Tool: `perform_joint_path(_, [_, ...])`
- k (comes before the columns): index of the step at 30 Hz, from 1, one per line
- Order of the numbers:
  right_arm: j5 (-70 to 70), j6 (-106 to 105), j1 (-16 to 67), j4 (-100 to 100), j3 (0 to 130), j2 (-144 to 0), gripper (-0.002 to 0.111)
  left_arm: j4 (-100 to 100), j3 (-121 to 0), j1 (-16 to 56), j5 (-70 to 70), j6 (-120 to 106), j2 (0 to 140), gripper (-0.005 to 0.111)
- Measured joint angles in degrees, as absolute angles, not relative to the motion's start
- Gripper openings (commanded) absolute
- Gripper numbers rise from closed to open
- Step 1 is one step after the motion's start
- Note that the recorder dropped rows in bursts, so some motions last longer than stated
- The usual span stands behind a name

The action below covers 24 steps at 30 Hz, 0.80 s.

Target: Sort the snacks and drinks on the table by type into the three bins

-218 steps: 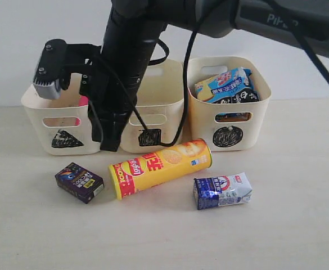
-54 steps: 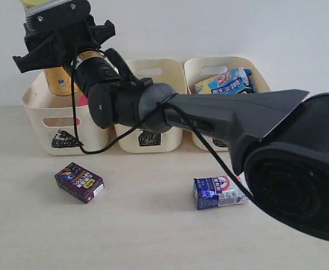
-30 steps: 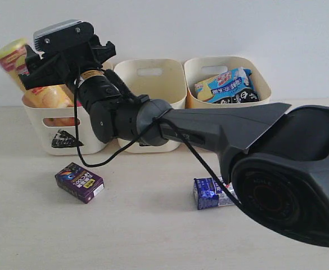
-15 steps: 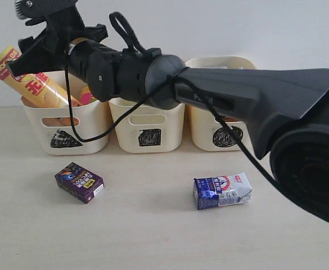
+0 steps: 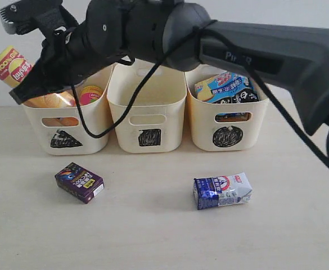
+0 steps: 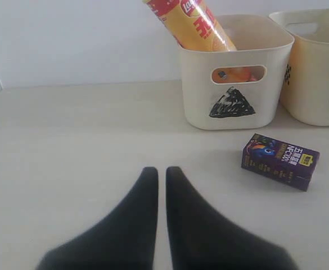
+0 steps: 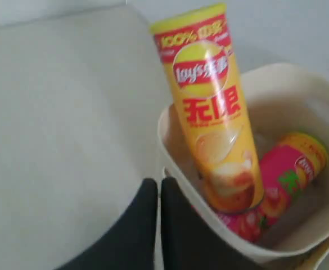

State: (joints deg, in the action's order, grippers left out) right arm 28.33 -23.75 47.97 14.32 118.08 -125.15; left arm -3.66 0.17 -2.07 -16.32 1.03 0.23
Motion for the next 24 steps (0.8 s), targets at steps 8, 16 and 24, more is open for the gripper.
perform_joint_path(8, [51.2, -25.5, 48.0, 13.0, 118.1, -121.6, 0.000, -3.7, 0.2, -2.1, -16.3, 1.0, 0.2, 0.004])
perform_joint_path(16, [68.1, -25.7, 48.0, 7.3, 118.1, -120.1, 0.000, -3.7, 0.2, -2.1, -16.3, 1.0, 0.2, 0.004])
perform_joint_path(24, [69.6, -20.4, 46.9, 0.7, 114.2, -117.9, 0.000, -3.7, 0.2, -2.1, -16.3, 1.0, 0.2, 0.004])
